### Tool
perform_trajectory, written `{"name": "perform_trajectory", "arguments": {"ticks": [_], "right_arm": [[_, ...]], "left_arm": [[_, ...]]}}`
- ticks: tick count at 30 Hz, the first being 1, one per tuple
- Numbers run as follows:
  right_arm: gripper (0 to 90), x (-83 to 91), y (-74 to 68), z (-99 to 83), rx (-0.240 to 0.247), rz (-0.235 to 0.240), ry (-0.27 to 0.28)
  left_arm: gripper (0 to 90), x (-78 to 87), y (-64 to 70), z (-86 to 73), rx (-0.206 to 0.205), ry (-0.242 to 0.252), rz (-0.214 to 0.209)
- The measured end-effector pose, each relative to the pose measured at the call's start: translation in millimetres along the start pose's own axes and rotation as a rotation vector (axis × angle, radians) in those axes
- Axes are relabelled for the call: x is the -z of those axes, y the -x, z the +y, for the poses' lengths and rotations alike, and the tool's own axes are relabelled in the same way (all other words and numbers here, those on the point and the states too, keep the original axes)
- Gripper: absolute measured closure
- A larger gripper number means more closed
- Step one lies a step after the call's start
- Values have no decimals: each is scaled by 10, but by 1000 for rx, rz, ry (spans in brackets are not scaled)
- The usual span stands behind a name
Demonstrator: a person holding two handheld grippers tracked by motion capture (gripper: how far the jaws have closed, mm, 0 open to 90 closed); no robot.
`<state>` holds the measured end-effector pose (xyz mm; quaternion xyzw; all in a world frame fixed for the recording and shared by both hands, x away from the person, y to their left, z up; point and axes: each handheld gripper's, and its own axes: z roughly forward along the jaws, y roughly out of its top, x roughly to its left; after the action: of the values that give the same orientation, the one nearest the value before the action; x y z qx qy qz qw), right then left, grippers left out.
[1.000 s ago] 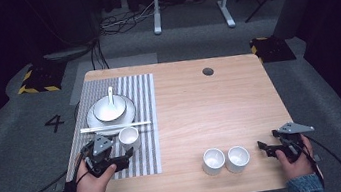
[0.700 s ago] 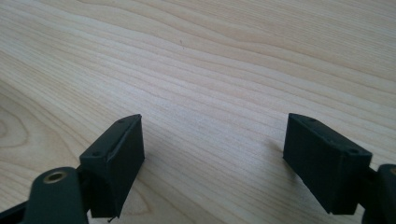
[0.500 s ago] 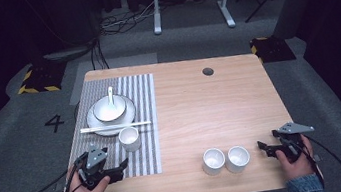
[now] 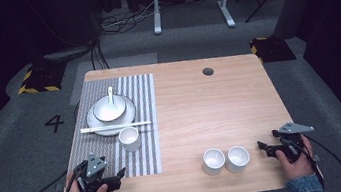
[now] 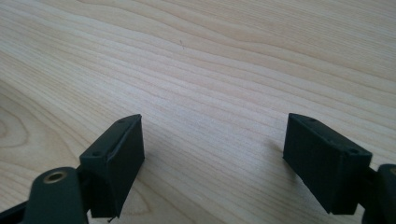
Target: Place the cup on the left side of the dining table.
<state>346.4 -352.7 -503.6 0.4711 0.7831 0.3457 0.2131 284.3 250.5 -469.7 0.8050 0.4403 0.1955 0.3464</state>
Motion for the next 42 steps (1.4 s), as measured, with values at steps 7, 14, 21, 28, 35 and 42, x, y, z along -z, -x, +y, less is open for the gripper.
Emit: {"name": "perform_trajectory", "arguments": {"ticks": [7, 14, 21, 28, 35, 42], "right_arm": [[206, 0, 0, 0, 0, 0, 0], [206, 0, 0, 0, 0, 0, 0], [206, 0, 0, 0, 0, 0, 0], [206, 1, 0, 0, 1, 0, -1], [206, 0, -1, 0, 1, 0, 0], [206, 1, 0, 0, 1, 0, 0]], "left_arm": [[181, -9, -6, -110, 6, -6, -5], [179, -28, 13, -239, 9, 1, -10], [181, -44, 86, -321, 1, 27, -13], [178, -99, 114, -443, 23, 17, -7], [143, -152, 115, -466, 28, 43, -4], [143, -177, 133, -506, 50, 88, 10]]}}
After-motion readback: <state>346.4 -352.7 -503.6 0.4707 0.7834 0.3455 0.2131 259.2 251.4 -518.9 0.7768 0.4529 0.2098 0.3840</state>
